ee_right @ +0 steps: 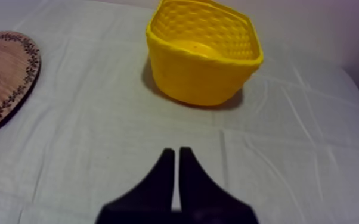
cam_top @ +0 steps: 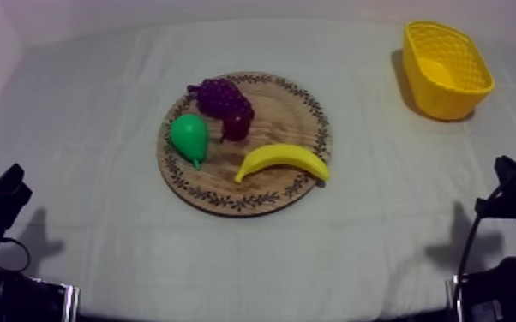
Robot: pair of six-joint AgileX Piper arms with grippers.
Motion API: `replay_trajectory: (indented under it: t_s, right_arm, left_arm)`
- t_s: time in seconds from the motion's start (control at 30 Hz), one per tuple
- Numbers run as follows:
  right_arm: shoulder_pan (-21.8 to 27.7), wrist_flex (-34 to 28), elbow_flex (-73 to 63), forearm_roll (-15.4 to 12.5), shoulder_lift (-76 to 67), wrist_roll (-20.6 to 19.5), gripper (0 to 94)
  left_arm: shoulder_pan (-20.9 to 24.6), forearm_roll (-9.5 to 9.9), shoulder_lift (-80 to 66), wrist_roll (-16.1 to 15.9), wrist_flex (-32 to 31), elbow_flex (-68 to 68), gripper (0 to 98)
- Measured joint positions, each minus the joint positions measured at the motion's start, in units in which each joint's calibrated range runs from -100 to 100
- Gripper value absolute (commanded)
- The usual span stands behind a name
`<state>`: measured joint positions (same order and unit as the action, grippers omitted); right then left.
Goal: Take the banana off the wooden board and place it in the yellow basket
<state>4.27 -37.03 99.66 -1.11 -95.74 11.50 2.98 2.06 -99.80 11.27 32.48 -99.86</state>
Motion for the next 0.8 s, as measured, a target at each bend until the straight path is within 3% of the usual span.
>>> replay_trajectory:
  t_s: [0.33, 0.8]
  right_arm:
    - [-2.14, -2.15, 0.0, 0.22, 0.0, -2.07, 0.4]
    - [-0.96, -2.07, 0.0, 0.16, 0.06, -0.18, 0.3]
  left_arm:
    - [0.0, 0.0, 0.0, 0.0, 0.0, 0.0, 0.1]
    - [0.0, 0.0, 0.0, 0.0, 0.0, 0.0, 0.1]
